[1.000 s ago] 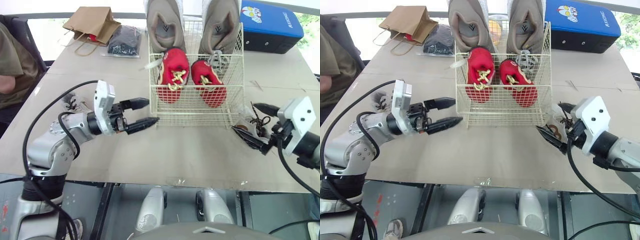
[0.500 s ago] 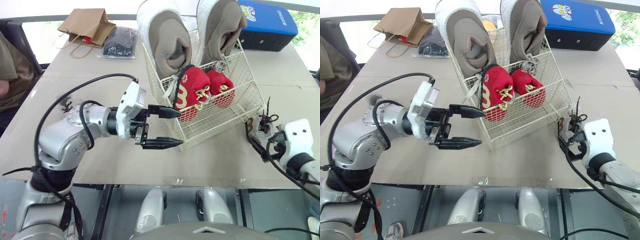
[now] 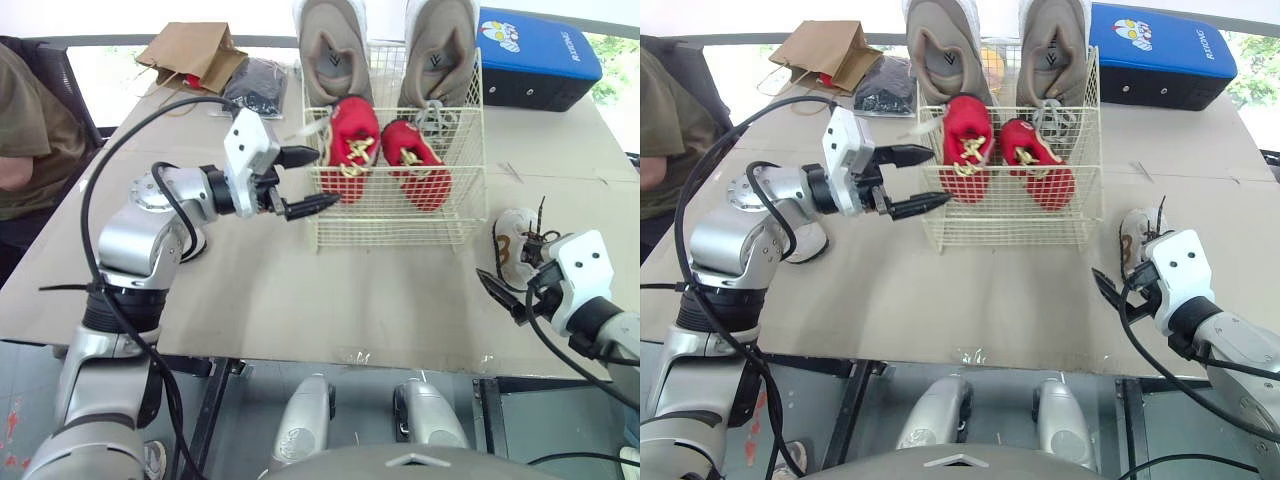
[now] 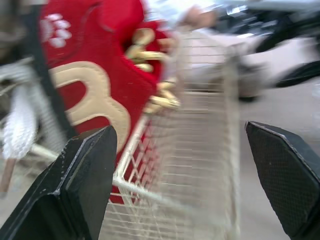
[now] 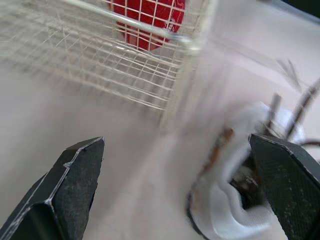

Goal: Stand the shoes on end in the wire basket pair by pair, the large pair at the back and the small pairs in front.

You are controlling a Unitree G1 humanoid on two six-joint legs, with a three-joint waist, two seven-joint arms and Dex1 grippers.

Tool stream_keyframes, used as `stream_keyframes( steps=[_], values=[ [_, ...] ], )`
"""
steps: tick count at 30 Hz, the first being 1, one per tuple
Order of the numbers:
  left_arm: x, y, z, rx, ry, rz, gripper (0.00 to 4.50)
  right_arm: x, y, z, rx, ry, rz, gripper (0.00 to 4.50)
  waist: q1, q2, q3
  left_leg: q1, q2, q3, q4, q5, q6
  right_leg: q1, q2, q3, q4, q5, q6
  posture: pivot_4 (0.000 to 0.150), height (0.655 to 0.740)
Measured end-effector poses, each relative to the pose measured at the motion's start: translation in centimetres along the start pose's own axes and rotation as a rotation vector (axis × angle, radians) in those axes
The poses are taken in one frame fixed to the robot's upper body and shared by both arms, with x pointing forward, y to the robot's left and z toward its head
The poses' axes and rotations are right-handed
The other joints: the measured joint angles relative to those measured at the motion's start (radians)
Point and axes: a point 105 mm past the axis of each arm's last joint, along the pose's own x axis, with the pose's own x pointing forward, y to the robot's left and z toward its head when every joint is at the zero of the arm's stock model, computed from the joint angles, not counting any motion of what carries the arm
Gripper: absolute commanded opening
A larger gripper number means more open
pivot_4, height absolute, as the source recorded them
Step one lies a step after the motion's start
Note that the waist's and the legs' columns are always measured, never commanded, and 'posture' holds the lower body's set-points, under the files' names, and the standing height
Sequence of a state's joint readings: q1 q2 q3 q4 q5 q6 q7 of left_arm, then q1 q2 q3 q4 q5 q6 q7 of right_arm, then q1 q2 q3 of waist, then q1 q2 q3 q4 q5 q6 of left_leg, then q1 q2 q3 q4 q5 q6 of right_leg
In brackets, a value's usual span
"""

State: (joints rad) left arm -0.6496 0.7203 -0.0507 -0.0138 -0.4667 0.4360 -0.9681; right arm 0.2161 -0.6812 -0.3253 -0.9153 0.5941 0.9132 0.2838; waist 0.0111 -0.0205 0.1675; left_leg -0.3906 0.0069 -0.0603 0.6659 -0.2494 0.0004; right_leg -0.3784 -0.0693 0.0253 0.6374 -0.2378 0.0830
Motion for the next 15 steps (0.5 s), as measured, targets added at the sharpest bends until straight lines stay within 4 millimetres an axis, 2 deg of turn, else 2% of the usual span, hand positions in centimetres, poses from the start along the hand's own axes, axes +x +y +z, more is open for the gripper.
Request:
stream_keyframes(
  steps=[5, 8, 11, 13, 15],
  values=[
    [0.0, 1.5, 0.1, 0.009, -0.011, 0.034, 4.43, -0.5, -0.5, -0.4, 0.001, 0.012, -0.023, 4.50, -0.003, 0.000, 0.000, -0.006, -0.001, 0.000, -0.005, 0.000, 0.000, -0.006, 0.000, 0.000, -0.001, 0.002, -0.004, 0.150, 0.7400],
    [-1.6, 0.5, 0.4, -0.137, -0.084, -0.058, 4.43, -1.2, -1.3, -1.1, 0.016, 0.035, -0.081, 4.50, -0.016, 0.001, 0.000, -0.007, -0.001, 0.001, -0.010, 0.000, 0.000, -0.009, 0.000, 0.000, -0.001, 0.004, -0.001, 0.150, 0.7400],
    [-2.8, -2.8, 0.3, -0.292, -0.096, -0.242, 4.43, -1.9, -2.4, -1.8, 0.045, 0.043, -0.179, 4.50, -0.025, 0.001, 0.001, -0.010, 0.000, 0.001, -0.013, 0.000, 0.000, -0.013, 0.000, 0.001, -0.001, 0.003, -0.002, 0.150, 0.7400],
    [-3.2, -5.1, 0.8, -0.309, -0.077, -0.343, 4.43, -2.4, -2.9, -1.6, 0.045, 0.032, -0.226, 4.50, -0.025, 0.001, 0.002, -0.012, 0.000, 0.001, -0.014, 0.000, 0.000, -0.016, 0.000, 0.001, 0.000, 0.003, -0.002, 0.150, 0.7400],
    [-3.2, -6.5, 1.2, -0.307, -0.079, -0.402, 4.43, -2.7, -3.2, -1.9, 0.047, 0.043, -0.251, 4.50, -0.022, 0.001, 0.002, -0.012, -0.001, 0.001, -0.014, 0.000, 0.000, -0.016, 0.000, 0.001, 0.000, 0.003, -0.002, 0.150, 0.7400]
  ],
)
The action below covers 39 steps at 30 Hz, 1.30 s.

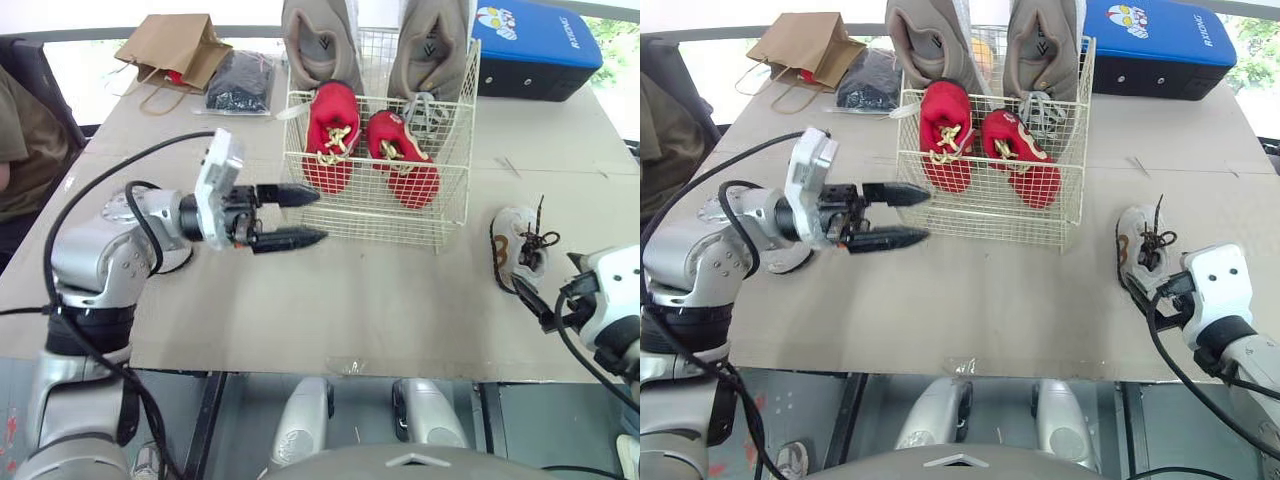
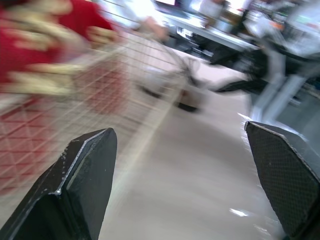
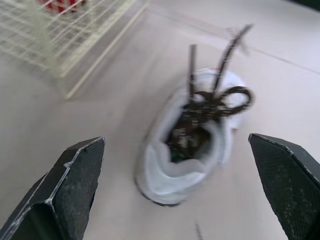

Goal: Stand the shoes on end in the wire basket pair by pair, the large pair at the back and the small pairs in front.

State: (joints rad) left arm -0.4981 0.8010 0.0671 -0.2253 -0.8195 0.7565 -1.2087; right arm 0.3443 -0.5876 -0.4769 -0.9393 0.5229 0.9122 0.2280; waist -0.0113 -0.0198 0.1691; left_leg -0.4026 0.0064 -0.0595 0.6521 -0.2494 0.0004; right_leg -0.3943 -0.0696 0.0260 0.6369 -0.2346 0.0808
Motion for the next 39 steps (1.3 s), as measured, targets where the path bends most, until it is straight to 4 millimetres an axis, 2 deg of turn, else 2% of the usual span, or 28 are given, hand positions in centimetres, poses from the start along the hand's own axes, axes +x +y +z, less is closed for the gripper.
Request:
stream_keyframes(
  steps=[4, 9, 11, 13, 18, 20, 22, 24, 25, 26, 28, 30, 32, 33, 34, 38, 39],
  values=[
    [1.7, -2.1, -0.4, 0.033, 0.011, -0.096, 4.43, 0.5, -0.1, -0.8, 0.008, 0.042, 0.004, 4.50, 0.000, 0.000, 0.000, 0.001, 0.000, 0.001, 0.001, 0.000, 0.000, 0.001, 0.000, 0.001, 0.000, -0.002, -0.004, 0.150, 0.7400],
    [3.4, -2.5, -0.4, 0.083, 0.012, -0.134, 4.43, 3.6, -0.9, -2.0, 0.139, 0.104, -0.031, 4.50, -0.004, -0.001, 0.000, 0.003, 0.000, 0.002, 0.001, 0.001, -0.001, 0.001, 0.001, 0.003, 0.001, -0.002, -0.004, 0.150, 0.7400],
    [3.8, -2.6, 0.0, 0.105, -0.002, -0.141, 4.50, 5.0, -0.7, -2.2, 0.206, 0.110, -0.040, 3.97, -0.003, -0.001, 0.000, 0.002, 0.000, 0.001, 0.000, 0.001, -0.001, 0.001, 0.002, 0.002, 0.001, -0.002, -0.005, 0.150, 0.7400],
    [4.3, -2.5, 0.0, 0.110, -0.011, -0.140, 4.50, 6.0, -0.3, -2.1, 0.228, 0.113, -0.042, 3.14, -0.003, -0.001, 0.000, 0.002, 0.000, 0.001, 0.000, 0.001, -0.001, 0.000, 0.002, 0.002, 0.001, -0.001, -0.002, 0.150, 0.7400],
    [4.9, -2.2, 0.2, 0.098, -0.035, -0.118, 4.50, 5.8, -0.2, -2.3, 0.183, 0.117, -0.063, 0.88, 0.000, -0.001, 0.000, 0.001, 0.000, 0.001, 0.000, 0.001, -0.001, 0.000, 0.001, 0.002, 0.000, 0.000, 0.000, 0.150, 0.7400],
    [5.3, -1.9, 0.6, 0.080, -0.059, -0.106, 4.50, 5.0, -0.4, -2.8, 0.129, 0.139, -0.041, 0.27, 0.004, -0.001, 0.001, 0.001, -0.001, 0.000, 0.000, 0.001, -0.001, 0.000, 0.001, 0.001, 0.000, 0.000, 0.000, 0.150, 0.7400],
    [5.7, -1.7, 1.1, 0.071, -0.067, -0.096, 4.50, 3.1, -1.0, -2.9, 0.005, 0.172, 0.016, 0.01, 0.013, 0.002, 0.002, 0.000, -0.001, 0.000, 0.001, 0.001, -0.001, 0.000, 0.000, 0.001, 0.000, -0.001, 0.000, 0.150, 0.7400],
    [5.9, -1.7, 1.6, 0.061, -0.060, -0.100, 4.50, 0.9, -1.5, -3.3, -0.110, 0.223, 0.099, 0.01, 0.022, 0.003, 0.003, -0.001, -0.002, 0.000, 0.000, 0.001, -0.001, 0.000, 0.000, 0.000, 0.000, -0.001, 0.002, 0.150, 0.7400],
    [5.9, -1.4, 1.9, 0.039, -0.004, -0.087, 4.50, -2.5, -0.9, -2.5, -0.251, 0.268, 0.296, 0.01, 0.011, -0.004, 0.001, 0.002, 0.002, -0.001, 0.000, 0.001, -0.001, 0.003, 0.004, 0.000, -0.001, -0.002, 0.002, 0.150, 0.7400],
    [6.2, -1.5, 1.9, 0.032, 0.007, -0.094, 4.50, -3.2, -0.6, -2.0, -0.285, 0.262, 0.346, 0.01, 0.006, -0.004, 0.002, 0.001, 0.002, -0.001, 0.001, 0.000, -0.001, 0.003, 0.004, 0.000, -0.001, -0.002, 0.003, 0.150, 0.7400],
    [7.0, -1.8, 1.5, -0.019, 0.095, -0.167, 4.50, -6.0, 1.1, -1.1, -0.383, 0.331, 0.592, 0.00, -0.002, -0.002, 0.005, 0.003, 0.001, 0.000, 0.001, 0.000, -0.001, 0.003, 0.003, 0.002, 0.000, -0.004, 0.006, 0.150, 0.7400],
    [7.6, -2.0, 2.2, -0.025, 0.135, -0.224, 4.50, -7.2, 2.6, 0.6, -0.511, 0.316, 0.758, 0.00, -0.006, -0.007, 0.005, 0.005, 0.003, 0.000, 0.003, 0.001, -0.001, 0.004, 0.006, 0.002, 0.000, -0.004, 0.006, 0.150, 0.7400],
    [8.5, -2.0, 2.5, -0.031, 0.200, -0.280, 4.50, -6.5, 4.5, 3.7, -0.701, 0.176, 0.864, 0.00, -0.012, -0.008, 0.006, 0.010, 0.004, 0.001, 0.004, 0.000, -0.001, 0.010, 0.005, 0.002, -0.001, -0.007, 0.002, 0.150, 0.7400],
    [8.8, -2.1, 2.6, -0.028, 0.211, -0.290, 4.50, -6.4, 4.8, 4.3, -0.737, 0.139, 0.868, 0.00, -0.009, -0.007, 0.007, 0.009, 0.003, 0.001, 0.004, 0.001, -0.001, 0.010, 0.005, 0.002, -0.002, -0.007, 0.002, 0.150, 0.7400],
    [8.9, -1.7, 2.5, -0.048, 0.236, -0.297, 4.50, -5.6, 5.7, 5.8, -0.811, 0.053, 0.892, 0.00, -0.009, -0.007, 0.007, 0.010, 0.004, 0.001, 0.005, 0.001, -0.001, 0.010, 0.005, 0.002, -0.001, -0.007, 0.002, 0.150, 0.7400],
    [8.9, -1.1, 2.0, -0.069, 0.321, -0.310, 4.50, -4.1, 7.7, 8.9, -0.992, -0.132, 0.905, 0.00, -0.003, -0.004, 0.009, 0.002, 0.002, -0.001, 0.002, 0.001, -0.001, 0.005, 0.005, 0.002, -0.003, -0.004, -0.003, 0.150, 0.7400],
    [8.7, -1.0, 1.7, -0.067, 0.348, -0.317, 4.50, -3.6, 7.9, 9.7, -1.027, -0.180, 0.888, 0.00, -0.001, -0.003, 0.009, -0.002, 0.002, -0.001, 0.001, 0.001, -0.002, 0.001, 0.004, 0.002, -0.003, -0.002, 0.000, 0.150, 0.7400]
  ],
)
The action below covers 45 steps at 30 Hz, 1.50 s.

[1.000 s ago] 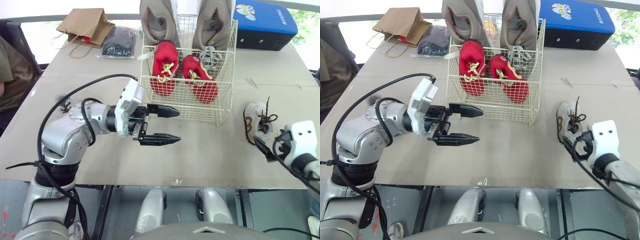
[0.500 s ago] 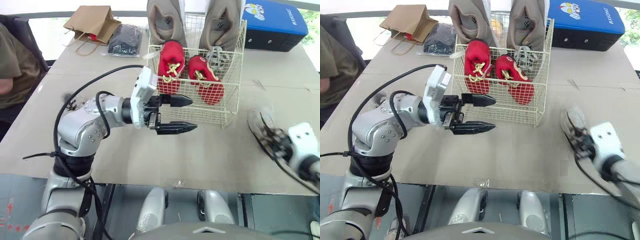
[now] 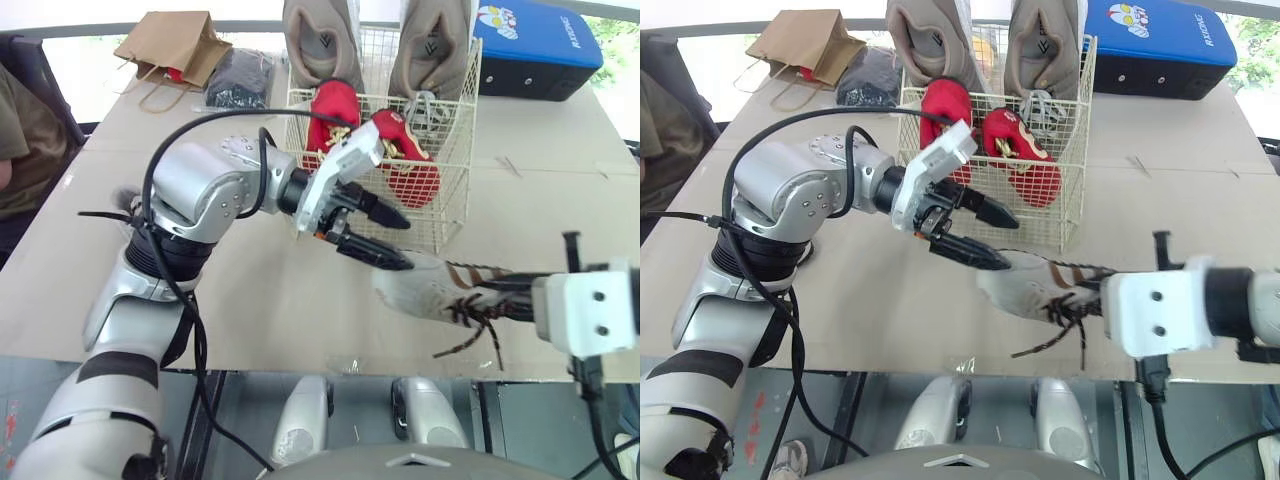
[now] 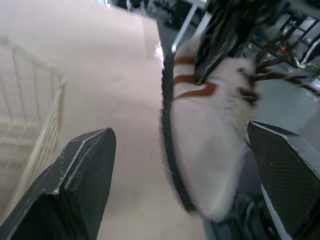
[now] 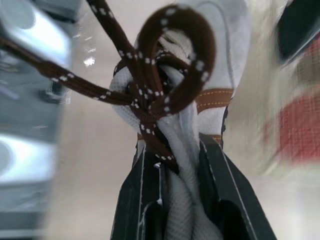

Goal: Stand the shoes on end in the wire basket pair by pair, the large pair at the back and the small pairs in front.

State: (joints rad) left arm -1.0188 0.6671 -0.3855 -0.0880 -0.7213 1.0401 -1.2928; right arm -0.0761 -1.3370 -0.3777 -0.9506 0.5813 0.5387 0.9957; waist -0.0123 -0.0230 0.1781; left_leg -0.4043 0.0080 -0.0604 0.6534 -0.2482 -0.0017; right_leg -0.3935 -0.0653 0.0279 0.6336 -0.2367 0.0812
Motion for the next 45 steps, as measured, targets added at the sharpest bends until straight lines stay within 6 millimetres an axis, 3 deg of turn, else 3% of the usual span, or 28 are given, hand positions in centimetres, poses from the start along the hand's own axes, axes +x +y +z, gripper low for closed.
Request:
stream_keyframes(
  steps=[1, 5, 10, 11, 13, 14, 18, 20, 23, 26, 32, 35, 38, 40, 42, 44, 45],
  values=[
    [-0.2, 0.0, -0.4, 0.005, 0.029, -0.003, 4.50, 0.4, -0.7, 0.1, -0.034, -0.013, -0.007, 0.00, 0.001, 0.000, 0.000, -0.004, -0.001, 0.000, 0.000, 0.002, -0.003, -0.004, -0.001, 0.000, 0.000, 0.000, 0.000, 0.150, 0.7400],
    [-0.5, 0.2, -1.1, 0.018, 0.077, -0.014, 2.69, 1.4, -1.9, 0.5, -0.084, -0.043, 0.017, 0.00, -0.002, 0.001, 0.000, -0.023, -0.002, -0.001, 0.004, 0.002, -0.004, -0.020, -0.004, -0.003, 0.002, 0.000, 0.001, 0.150, 0.7400],
    [-0.9, 0.4, -1.3, -0.008, 0.032, 0.021, 0.79, 1.9, -2.9, 0.6, -0.080, -0.075, 0.013, 0.00, -0.001, 0.001, 0.000, -0.027, -0.003, -0.002, 0.008, 0.002, -0.004, -0.022, -0.005, -0.005, 0.002, -0.001, 0.002, 0.150, 0.7400],
    [-1.0, 0.5, -1.3, -0.022, 0.010, 0.032, 0.62, 1.9, -3.0, 0.5, -0.069, -0.078, 0.010, 1.04, 0.001, 0.001, 0.000, -0.027, -0.003, -0.002, 0.008, 0.002, -0.004, -0.021, -0.005, -0.006, 0.003, -0.001, 0.002, 0.150, 0.7400],
    [-1.0, 0.8, -1.3, -0.044, -0.068, 0.072, 0.62, 1.7, -3.4, 0.4, 0.002, -0.101, -0.039, 1.69, 0.004, 0.001, 0.000, -0.027, -0.003, -0.004, 0.012, 0.002, -0.003, -0.020, -0.005, -0.007, 0.008, -0.001, 0.002, 0.150, 0.7400],
    [-1.0, 1.3, -1.1, -0.046, -0.151, 0.114, 0.62, 1.3, -3.8, 0.1, 0.097, -0.120, -0.107, 2.33, 0.009, 0.001, 0.000, -0.026, -0.003, -0.005, 0.015, 0.000, 0.000, -0.019, -0.005, -0.008, 0.009, 0.000, 0.002, 0.150, 0.7400],
    [-0.6, 2.1, 0.3, -0.039, -0.381, 0.201, 0.62, -1.4, -4.5, -1.7, 0.421, -0.181, -0.335, 2.35, 0.027, -0.001, -0.001, -0.024, -0.004, -0.006, 0.018, 0.000, 0.001, -0.015, -0.005, -0.008, 0.011, 0.000, 0.002, 0.150, 0.7400],
    [-2.0, 3.1, 0.9, -0.038, -0.507, 0.330, 0.62, -2.8, -4.7, -3.0, 0.582, -0.219, -0.476, 2.35, 0.027, -0.002, -0.001, -0.020, -0.004, -0.006, 0.018, 0.000, 0.001, -0.013, -0.005, -0.007, 0.012, 0.001, 0.002, 0.150, 0.7400],
    [-4.7, 2.8, 3.3, 0.078, -0.700, 0.455, 0.61, -1.4, -4.0, -4.0, 0.811, -0.318, -0.506, 2.35, 0.018, -0.002, -0.001, -0.011, -0.003, -0.001, 0.015, 0.000, 0.001, -0.008, -0.005, -0.004, 0.012, 0.001, 0.001, 0.150, 0.7400],
    [-4.5, 1.8, 5.1, 0.206, -0.785, 0.489, 0.61, 0.7, -6.5, -1.5, 0.893, -0.526, -0.540, 2.35, -0.001, 0.001, -0.003, -0.008, -0.003, 0.000, 0.015, 0.000, 0.001, -0.005, -0.005, -0.002, 0.012, 0.001, 0.001, 0.150, 0.7400],
    [-3.6, 2.2, 4.3, 0.210, -0.779, 0.516, 0.61, 3.1, -11.2, 0.9, 1.010, -0.679, -0.592, 2.35, -0.002, 0.002, -0.002, -0.010, -0.004, -0.001, 0.015, 0.000, 0.001, -0.007, -0.004, -0.003, 0.012, 0.001, 0.001, 0.150, 0.7400],
    [-4.1, 2.2, 4.1, 0.245, -0.777, 0.545, 0.61, 3.6, -11.9, 1.5, 1.033, -0.711, -0.561, 2.35, 0.002, 0.002, -0.002, -0.011, -0.004, -0.002, 0.013, 0.000, 0.000, -0.007, -0.004, -0.004, 0.010, 0.001, 0.001, 0.150, 0.7400],
    [-4.3, 2.1, 4.1, 0.263, -0.782, 0.555, 0.61, 3.7, -12.3, 1.8, 1.063, -0.746, -0.550, 1.56, 0.001, 0.002, -0.002, -0.012, -0.004, -0.002, 0.013, 0.000, 0.000, -0.007, -0.005, -0.004, 0.009, 0.001, 0.001, 0.150, 0.7400],
    [-4.5, 2.1, 4.1, 0.265, -0.778, 0.561, 0.61, 3.7, -12.4, 1.7, 1.074, -0.748, -0.554, 0.68, 0.000, 0.002, -0.002, -0.011, -0.004, -0.002, 0.013, 0.000, 0.001, -0.007, -0.005, -0.004, 0.010, 0.001, 0.001, 0.150, 0.7400],
    [-4.6, 2.2, 4.0, 0.265, -0.772, 0.567, 0.61, 3.6, -12.4, 1.7, 1.074, -0.748, -0.549, 0.15, -0.002, 0.002, -0.002, -0.010, -0.004, -0.002, 0.013, 0.000, 0.001, -0.007, -0.004, -0.004, 0.011, 0.001, 0.001, 0.150, 0.7400],
    [-4.7, 2.1, 3.8, 0.247, -0.776, 0.559, 0.61, 3.6, -12.3, 1.8, 1.076, -0.751, -0.536, 0.02, -0.003, 0.002, -0.002, -0.010, -0.003, -0.002, 0.013, 0.000, 0.001, -0.007, -0.004, -0.004, 0.012, 0.001, 0.001, 0.150, 0.7400],
    [-4.8, 2.1, 3.7, 0.225, -0.786, 0.544, 1.64, 3.6, -12.2, 1.8, 1.077, -0.750, -0.536, 0.00, -0.004, 0.002, -0.002, -0.010, -0.003, -0.002, 0.013, 0.000, 0.001, -0.007, -0.004, -0.004, 0.012, 0.001, 0.001, 0.150, 0.7400]
  ],
)
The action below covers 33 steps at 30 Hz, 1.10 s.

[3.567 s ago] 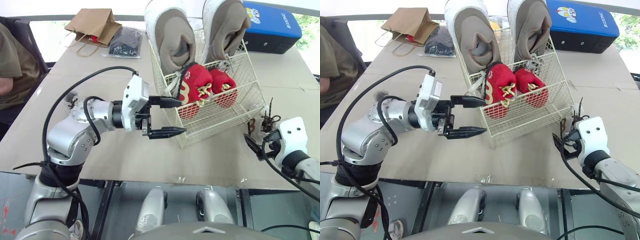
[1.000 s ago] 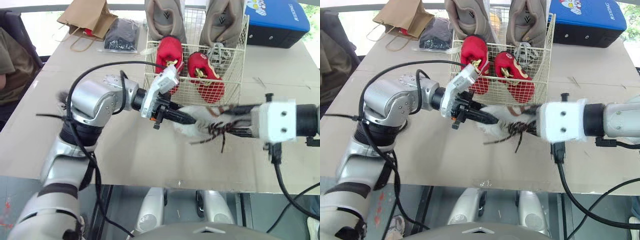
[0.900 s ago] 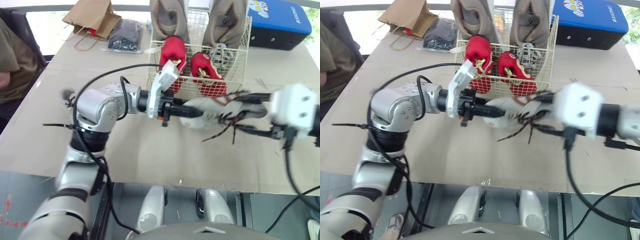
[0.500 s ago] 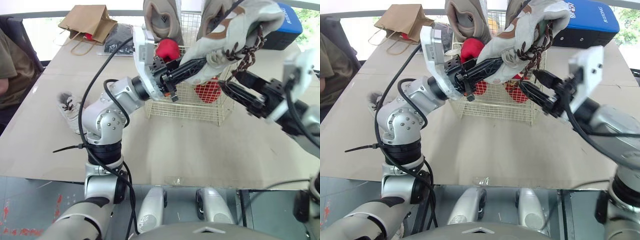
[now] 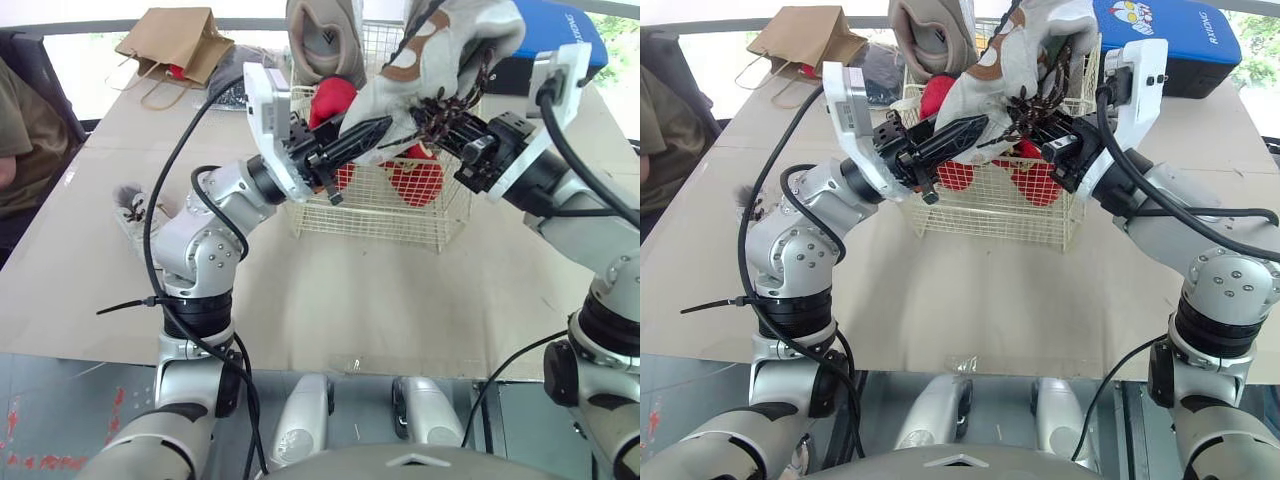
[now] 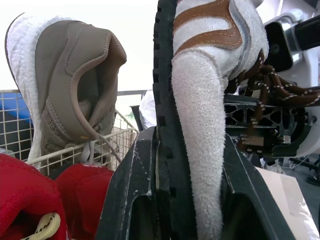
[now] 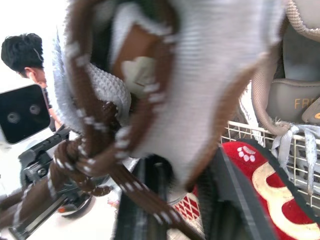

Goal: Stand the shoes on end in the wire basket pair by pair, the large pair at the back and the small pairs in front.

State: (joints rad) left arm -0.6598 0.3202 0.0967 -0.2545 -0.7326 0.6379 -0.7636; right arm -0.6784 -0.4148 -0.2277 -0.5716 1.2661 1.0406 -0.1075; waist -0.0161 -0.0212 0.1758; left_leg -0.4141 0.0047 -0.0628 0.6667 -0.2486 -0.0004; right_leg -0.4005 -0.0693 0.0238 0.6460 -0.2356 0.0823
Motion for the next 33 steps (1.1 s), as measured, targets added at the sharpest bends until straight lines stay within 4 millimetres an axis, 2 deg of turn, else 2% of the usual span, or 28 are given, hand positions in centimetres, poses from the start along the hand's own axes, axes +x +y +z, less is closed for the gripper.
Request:
stream_keyframes(
  steps=[4, 6, 10, 12, 17, 20, 27, 28, 29, 30, 33],
  values=[
    [-0.6, -0.8, -0.6, -0.132, 0.042, -0.068, 3.30, -0.3, 0.0, 0.5, -0.024, -0.015, -0.003, 0.00, 0.000, 0.000, 0.000, 0.000, 0.000, 0.000, 0.000, 0.000, 0.000, 0.000, 0.000, 0.000, 0.000, 0.000, 0.000, 0.150, 0.7400],
    [-1.7, -1.2, -1.7, -0.166, 0.122, -0.091, 3.30, -1.1, -0.4, 1.0, -0.102, -0.008, -0.042, 0.00, -0.001, 0.000, 0.000, 0.000, 0.000, 0.000, 0.000, 0.000, 0.000, 0.000, 0.000, 0.000, -0.002, 0.000, 0.000, 0.150, 0.7400],
    [-5.3, -1.9, -3.5, -0.179, 0.269, -0.101, 3.30, -3.7, -2.6, 1.6, -0.289, 0.051, -0.183, 0.00, -0.001, 0.001, 0.001, 0.000, 0.000, 0.001, -0.003, 0.000, 0.000, -0.001, 0.000, 0.001, -0.003, 0.000, 0.000, 0.150, 0.7400],
    [-6.4, -2.4, -4.3, -0.188, 0.312, -0.112, 3.30, -4.4, -3.0, 1.5, -0.359, 0.080, -0.208, 0.00, 0.000, 0.001, 0.001, 0.000, 0.000, 0.001, -0.003, 0.000, 0.000, -0.001, 0.000, 0.000, -0.003, 0.000, 0.000, 0.150, 0.7400],
    [-7.2, -3.4, -4.8, -0.169, 0.324, -0.137, 3.30, -5.0, -3.0, -0.9, -0.448, 0.155, -0.202, 0.00, 0.003, 0.001, 0.000, 0.000, 0.001, 0.001, -0.002, 0.000, 0.000, 0.000, 0.000, 0.001, -0.003, 0.000, 0.000, 0.150, 0.7400],
    [-7.6, -3.6, -5.1, -0.146, 0.321, -0.129, 3.30, -4.9, -3.9, -3.6, -0.472, 0.230, -0.228, 0.00, 0.002, 0.000, 0.000, 0.001, 0.000, 0.002, -0.001, 0.000, 0.000, 0.001, 0.000, 0.001, -0.003, 0.000, 0.000, 0.150, 0.7400],
    [-8.3, -4.0, -5.5, -0.095, 0.320, -0.118, 3.30, -4.7, -5.9, -6.5, -0.600, 0.275, -0.287, 0.00, 0.004, 0.000, 0.000, 0.001, 0.000, 0.001, -0.001, 0.000, 0.000, 0.001, 0.000, 0.001, -0.003, 0.000, 0.000, 0.150, 0.7400],
    [-8.3, -4.0, -5.5, -0.092, 0.322, -0.115, 3.39, -4.8, -6.1, -6.7, -0.598, 0.274, -0.286, 0.78, 0.005, 0.000, 0.000, 0.001, 0.000, 0.001, -0.001, 0.000, 0.000, 0.001, 0.000, 0.001, -0.003, 0.000, 0.000, 0.150, 0.7400],
    [-8.2, -4.1, -5.5, -0.087, 0.322, -0.113, 3.39, -4.9, -6.3, -7.1, -0.590, 0.285, -0.283, 1.01, 0.006, 0.000, 0.000, 0.001, 0.000, 0.001, 0.000, 0.000, 0.000, 0.002, 0.000, 0.001, -0.003, 0.000, 0.000, 0.150, 0.7400],
    [-8.2, -4.1, -5.4, -0.082, 0.323, -0.113, 3.39, -4.9, -6.2, -7.3, -0.582, 0.286, -0.265, 1.44, 0.007, 0.000, 0.000, 0.001, 0.000, 0.001, 0.001, 0.000, 0.000, 0.003, 0.000, 0.001, -0.003, 0.000, 0.000, 0.150, 0.7400],
    [-8.1, -4.1, -5.3, -0.069, 0.321, -0.100, 3.39, -4.8, -5.6, -7.8, -0.533, 0.273, -0.229, 2.94, 0.006, -0.001, -0.001, 0.003, 0.000, 0.001, 0.001, 0.000, 0.000, 0.004, 0.000, 0.001, -0.003, 0.000, 0.000, 0.150, 0.7400]
  ],
)
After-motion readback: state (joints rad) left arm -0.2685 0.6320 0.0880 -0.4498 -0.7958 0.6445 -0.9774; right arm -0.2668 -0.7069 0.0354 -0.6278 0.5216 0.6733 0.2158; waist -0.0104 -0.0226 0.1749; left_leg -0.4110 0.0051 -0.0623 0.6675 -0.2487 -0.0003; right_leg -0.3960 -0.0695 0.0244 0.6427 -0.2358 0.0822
